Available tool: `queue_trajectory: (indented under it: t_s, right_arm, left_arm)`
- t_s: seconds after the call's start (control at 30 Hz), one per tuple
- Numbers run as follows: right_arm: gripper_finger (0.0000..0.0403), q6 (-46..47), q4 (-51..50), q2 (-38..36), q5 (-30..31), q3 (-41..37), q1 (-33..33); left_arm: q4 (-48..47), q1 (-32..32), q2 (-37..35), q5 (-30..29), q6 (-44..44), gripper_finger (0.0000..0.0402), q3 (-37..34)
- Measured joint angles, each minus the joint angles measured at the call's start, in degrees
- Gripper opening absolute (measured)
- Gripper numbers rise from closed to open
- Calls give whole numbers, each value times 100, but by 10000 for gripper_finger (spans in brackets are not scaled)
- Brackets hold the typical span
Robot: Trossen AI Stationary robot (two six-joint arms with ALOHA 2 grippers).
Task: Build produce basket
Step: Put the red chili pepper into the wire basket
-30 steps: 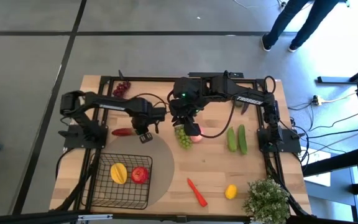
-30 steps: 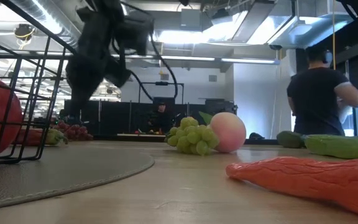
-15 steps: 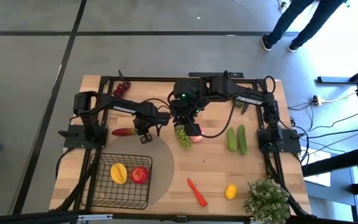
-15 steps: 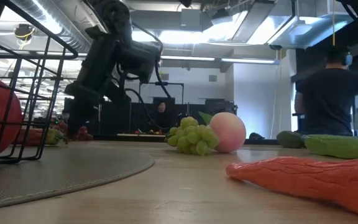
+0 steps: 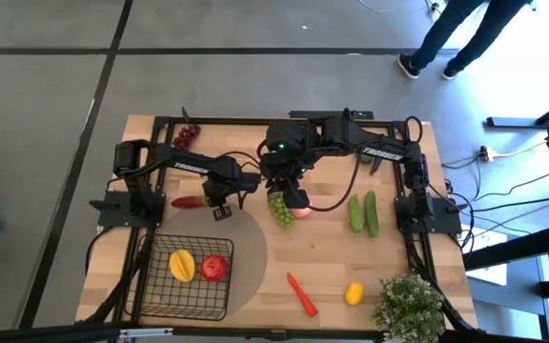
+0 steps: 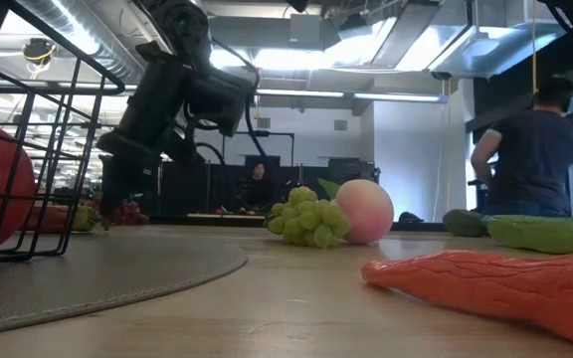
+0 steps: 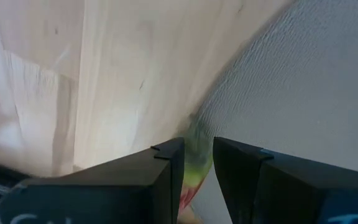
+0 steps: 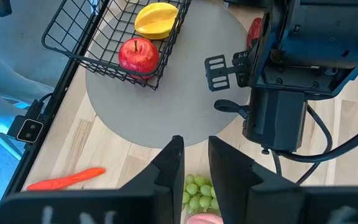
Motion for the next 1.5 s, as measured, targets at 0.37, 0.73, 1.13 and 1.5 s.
queue_trajectory:
  t_s: [0.37, 0.73, 1.13, 1.5]
  right_arm:
    - [71, -5, -17, 0, -2, 0, 0]
    - [71, 8, -40, 0, -2, 0, 0]
    - [71, -136, -36, 0, -2, 0, 0]
    - [71, -138, -33, 0, -2, 0, 2]
  left_arm:
    - [143, -2, 0, -24, 2, 74, 0]
    - [361, -2, -7, -17, -48, 74, -483]
    - [381, -2, -7, -1, -24, 24, -632]
    - [137, -35, -117, -6, -15, 2, -509]
